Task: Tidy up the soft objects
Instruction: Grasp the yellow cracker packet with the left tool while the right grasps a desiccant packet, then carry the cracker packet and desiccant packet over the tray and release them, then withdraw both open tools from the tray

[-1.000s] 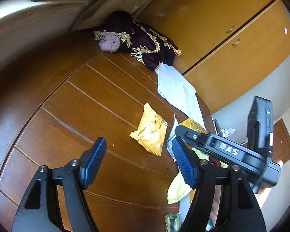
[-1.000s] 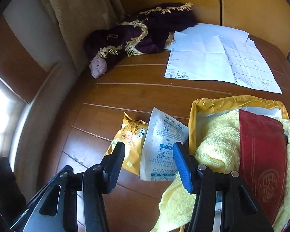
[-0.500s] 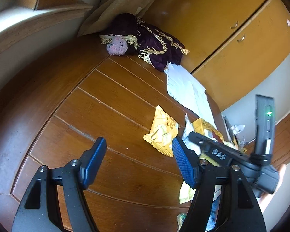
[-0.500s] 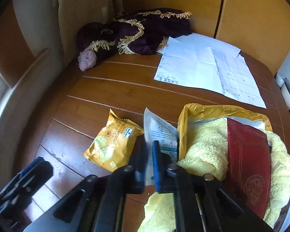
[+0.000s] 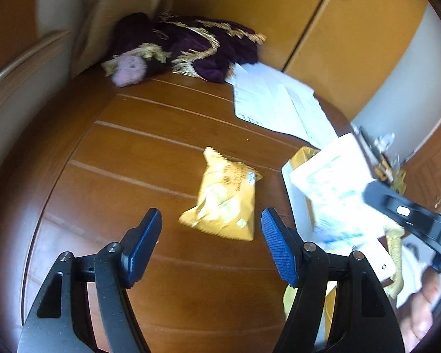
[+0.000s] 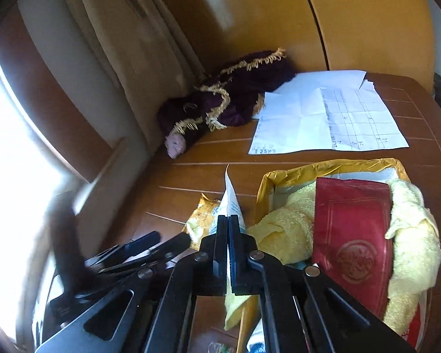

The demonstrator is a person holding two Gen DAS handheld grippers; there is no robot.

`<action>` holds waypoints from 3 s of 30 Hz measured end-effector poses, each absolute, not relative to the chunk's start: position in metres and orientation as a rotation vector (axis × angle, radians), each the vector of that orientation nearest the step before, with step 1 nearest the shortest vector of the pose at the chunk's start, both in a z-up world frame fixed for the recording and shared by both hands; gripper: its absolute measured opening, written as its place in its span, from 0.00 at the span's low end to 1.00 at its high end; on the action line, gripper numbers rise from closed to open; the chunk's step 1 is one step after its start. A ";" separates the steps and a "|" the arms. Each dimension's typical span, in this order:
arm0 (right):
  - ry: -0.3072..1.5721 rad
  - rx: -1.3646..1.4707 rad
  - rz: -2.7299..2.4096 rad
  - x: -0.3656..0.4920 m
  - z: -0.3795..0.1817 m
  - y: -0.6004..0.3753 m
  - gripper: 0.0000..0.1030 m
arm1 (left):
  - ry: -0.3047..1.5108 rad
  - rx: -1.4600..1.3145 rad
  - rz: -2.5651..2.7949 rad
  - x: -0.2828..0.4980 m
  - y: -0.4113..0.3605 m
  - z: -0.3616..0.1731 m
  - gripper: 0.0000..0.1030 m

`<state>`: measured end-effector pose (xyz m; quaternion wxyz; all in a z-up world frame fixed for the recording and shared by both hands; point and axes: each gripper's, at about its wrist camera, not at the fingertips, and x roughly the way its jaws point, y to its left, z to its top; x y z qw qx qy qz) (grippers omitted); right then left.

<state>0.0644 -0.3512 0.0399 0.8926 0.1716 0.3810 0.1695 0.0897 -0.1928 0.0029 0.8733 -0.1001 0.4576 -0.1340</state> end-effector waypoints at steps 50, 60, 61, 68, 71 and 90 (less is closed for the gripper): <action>0.715 0.587 0.139 0.045 0.006 -0.476 0.08 | 0.905 -0.276 -0.527 0.087 -0.323 0.041 0.43; 0.670 0.668 0.132 0.041 0.006 -0.488 0.38 | 0.965 -0.351 -0.661 0.090 -0.318 0.047 0.46; 0.665 0.673 0.132 0.041 0.007 -0.488 0.41 | 0.972 -0.350 -0.670 0.089 -0.315 0.048 0.48; 0.626 0.678 0.108 0.034 0.010 -0.491 0.60 | 0.899 -0.439 -0.684 0.076 -0.273 0.069 0.69; 0.620 0.662 0.098 0.033 0.012 -0.489 0.60 | 0.878 -0.432 -0.683 0.068 -0.268 0.073 0.69; 0.655 0.419 0.191 -0.027 0.007 -0.416 0.80 | 0.789 -0.325 -0.345 -0.013 -0.243 0.038 0.69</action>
